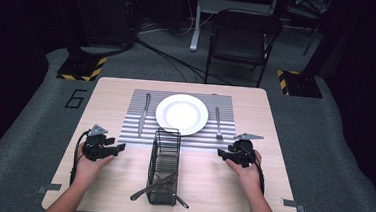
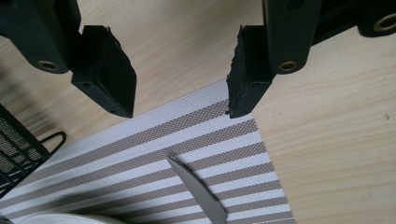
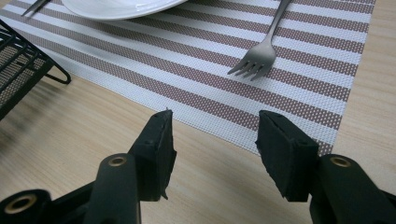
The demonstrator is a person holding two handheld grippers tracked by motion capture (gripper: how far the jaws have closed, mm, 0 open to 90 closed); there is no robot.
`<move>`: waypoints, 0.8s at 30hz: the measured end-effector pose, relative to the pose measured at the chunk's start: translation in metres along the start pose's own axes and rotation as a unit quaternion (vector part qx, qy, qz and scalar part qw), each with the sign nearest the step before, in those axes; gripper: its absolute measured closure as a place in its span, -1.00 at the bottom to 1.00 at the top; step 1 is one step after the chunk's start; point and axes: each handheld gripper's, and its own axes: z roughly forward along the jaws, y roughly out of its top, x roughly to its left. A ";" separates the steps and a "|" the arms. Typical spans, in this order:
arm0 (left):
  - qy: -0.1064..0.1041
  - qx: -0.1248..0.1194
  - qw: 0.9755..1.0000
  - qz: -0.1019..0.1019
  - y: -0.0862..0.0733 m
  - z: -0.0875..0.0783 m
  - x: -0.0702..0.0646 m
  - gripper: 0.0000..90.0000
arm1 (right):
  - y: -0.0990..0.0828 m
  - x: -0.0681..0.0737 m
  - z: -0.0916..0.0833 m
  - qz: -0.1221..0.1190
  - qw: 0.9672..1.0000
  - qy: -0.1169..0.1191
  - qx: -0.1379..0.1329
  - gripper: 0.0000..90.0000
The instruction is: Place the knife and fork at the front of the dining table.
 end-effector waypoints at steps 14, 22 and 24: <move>0.071 -0.001 0.997 0.009 -0.016 -0.001 0.030 -0.07 | -0.003 -0.002 0.006 -0.020 0.999 -0.025 0.009 0.02; 0.063 0.002 0.998 -0.001 -0.017 0.001 0.038 -0.07 | -0.006 -0.006 0.007 -0.037 0.998 -0.041 0.011 0.01; 0.065 0.009 0.998 0.003 -0.018 0.002 0.040 -0.07 | -0.007 -0.008 0.006 -0.035 0.998 -0.047 0.012 0.00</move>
